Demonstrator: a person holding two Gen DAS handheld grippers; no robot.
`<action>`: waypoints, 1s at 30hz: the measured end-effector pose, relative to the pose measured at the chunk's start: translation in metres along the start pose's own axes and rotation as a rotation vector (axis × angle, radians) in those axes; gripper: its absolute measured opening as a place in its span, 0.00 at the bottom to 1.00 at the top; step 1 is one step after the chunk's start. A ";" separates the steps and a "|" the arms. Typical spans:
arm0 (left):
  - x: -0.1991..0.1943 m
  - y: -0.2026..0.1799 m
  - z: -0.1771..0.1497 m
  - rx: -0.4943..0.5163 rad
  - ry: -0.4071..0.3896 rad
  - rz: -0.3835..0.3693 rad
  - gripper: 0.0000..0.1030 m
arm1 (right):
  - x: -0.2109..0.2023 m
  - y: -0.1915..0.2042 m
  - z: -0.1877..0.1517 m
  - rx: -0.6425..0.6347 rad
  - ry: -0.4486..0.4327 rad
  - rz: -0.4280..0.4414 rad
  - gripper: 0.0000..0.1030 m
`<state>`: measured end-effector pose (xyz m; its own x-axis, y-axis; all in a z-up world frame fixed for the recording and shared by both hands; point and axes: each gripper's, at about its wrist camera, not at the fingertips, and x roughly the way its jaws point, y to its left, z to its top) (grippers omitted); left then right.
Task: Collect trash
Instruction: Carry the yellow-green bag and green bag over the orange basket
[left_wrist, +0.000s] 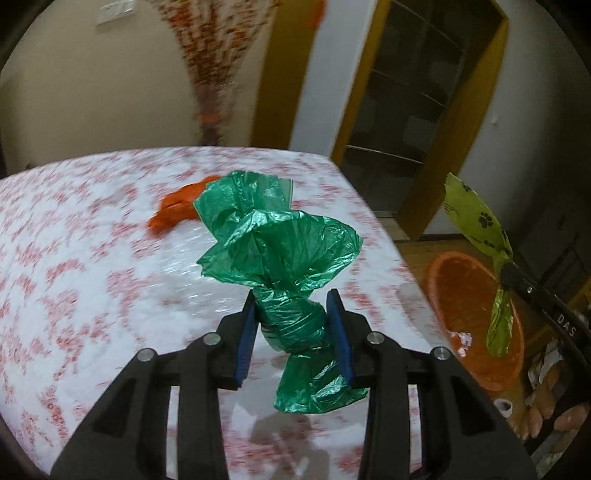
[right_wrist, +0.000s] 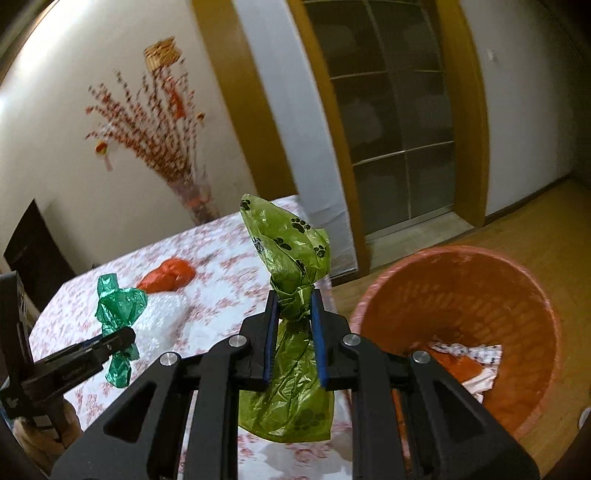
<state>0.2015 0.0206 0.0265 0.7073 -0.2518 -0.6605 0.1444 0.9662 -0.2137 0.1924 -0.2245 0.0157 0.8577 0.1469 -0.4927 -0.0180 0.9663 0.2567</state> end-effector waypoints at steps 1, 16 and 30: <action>0.001 -0.008 0.001 0.013 -0.003 -0.008 0.36 | -0.003 -0.005 0.000 0.011 -0.011 -0.009 0.17; 0.035 -0.123 0.003 0.119 0.013 -0.211 0.36 | -0.055 -0.071 0.006 0.126 -0.170 -0.164 0.17; 0.066 -0.196 0.001 0.205 0.056 -0.318 0.36 | -0.063 -0.113 -0.002 0.203 -0.191 -0.217 0.17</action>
<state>0.2207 -0.1855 0.0250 0.5666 -0.5384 -0.6238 0.4904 0.8287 -0.2699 0.1395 -0.3426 0.0164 0.9113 -0.1186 -0.3943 0.2618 0.9060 0.3326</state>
